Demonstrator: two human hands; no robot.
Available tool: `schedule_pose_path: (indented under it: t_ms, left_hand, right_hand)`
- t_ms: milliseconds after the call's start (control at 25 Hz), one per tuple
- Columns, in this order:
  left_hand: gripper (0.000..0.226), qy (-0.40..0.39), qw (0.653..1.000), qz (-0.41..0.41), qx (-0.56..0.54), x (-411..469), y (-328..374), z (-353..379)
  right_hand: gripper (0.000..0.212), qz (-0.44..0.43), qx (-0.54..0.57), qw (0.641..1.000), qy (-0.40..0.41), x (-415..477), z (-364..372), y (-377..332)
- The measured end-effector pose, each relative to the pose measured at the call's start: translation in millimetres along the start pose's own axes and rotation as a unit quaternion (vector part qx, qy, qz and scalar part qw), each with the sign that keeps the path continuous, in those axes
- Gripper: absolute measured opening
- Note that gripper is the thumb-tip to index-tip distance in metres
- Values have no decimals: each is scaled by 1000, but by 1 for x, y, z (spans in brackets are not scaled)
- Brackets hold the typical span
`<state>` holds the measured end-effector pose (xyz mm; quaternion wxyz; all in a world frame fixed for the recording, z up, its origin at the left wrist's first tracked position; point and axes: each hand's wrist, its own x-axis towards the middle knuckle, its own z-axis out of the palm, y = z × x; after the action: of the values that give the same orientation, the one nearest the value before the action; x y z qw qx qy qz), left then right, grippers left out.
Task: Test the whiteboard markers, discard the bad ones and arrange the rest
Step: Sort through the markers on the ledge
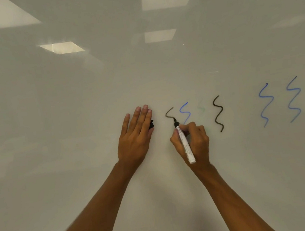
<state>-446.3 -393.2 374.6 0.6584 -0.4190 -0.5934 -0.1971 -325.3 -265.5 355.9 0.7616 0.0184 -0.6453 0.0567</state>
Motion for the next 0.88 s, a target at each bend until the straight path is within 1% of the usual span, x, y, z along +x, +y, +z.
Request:
schedule_pose_path:
  t_ms: [120,240,280,400,480,520,600,680,720,760,800,840,880]
  left_hand:
    - [42,5,1000,4,1,1,0,0]
    - [42,8,1000,0,-2,0,1,0]
    - [41,11,1000,-4,-6,0,2,-1]
    - [42,3,1000,2,-20,0,2,-4]
    - [43,-7,1000,-5,-27,2,4,-9]
    - [42,-7,999,-17,-28,3,7,-13]
    - [39,1,999,-36,-37,0,19,-20]
    - [35,3,999,-25,-42,-24,43,-25]
    - [33,-6,999,-19,-48,-44,59,-28]
    - [32,-29,998,-23,-59,-66,75,-31]
    - [32,-67,994,-43,-78,-91,92,-35]
    - [32,-109,986,-74,-101,-117,109,-38]
    - [34,-145,976,-101,-127,-141,126,-39]
  right_hand:
    - [13,-55,-3,998,-37,-19,-8,2]
    - [14,-37,-3,998,-46,-36,-16,10]
    - [15,-43,-4,998,-54,-40,-19,10]
    - [23,-102,-19,989,-103,-47,-26,6]
    - [19,-105,-11,988,-112,-47,-36,8]
    - [21,-102,-7,987,-124,-51,-43,11]
    - [32,-97,-23,979,-178,-64,-61,21]
    - [48,-95,-43,959,-264,-82,-82,31]
    - [48,-90,-47,949,-298,-90,-92,34]
    - [39,-59,-34,944,-321,-99,-102,37]
    - [26,-9,-11,937,-348,-105,-113,36]
    - [21,13,2,930,-366,-115,-122,38]
    - [23,17,15,924,-383,-128,-130,39]
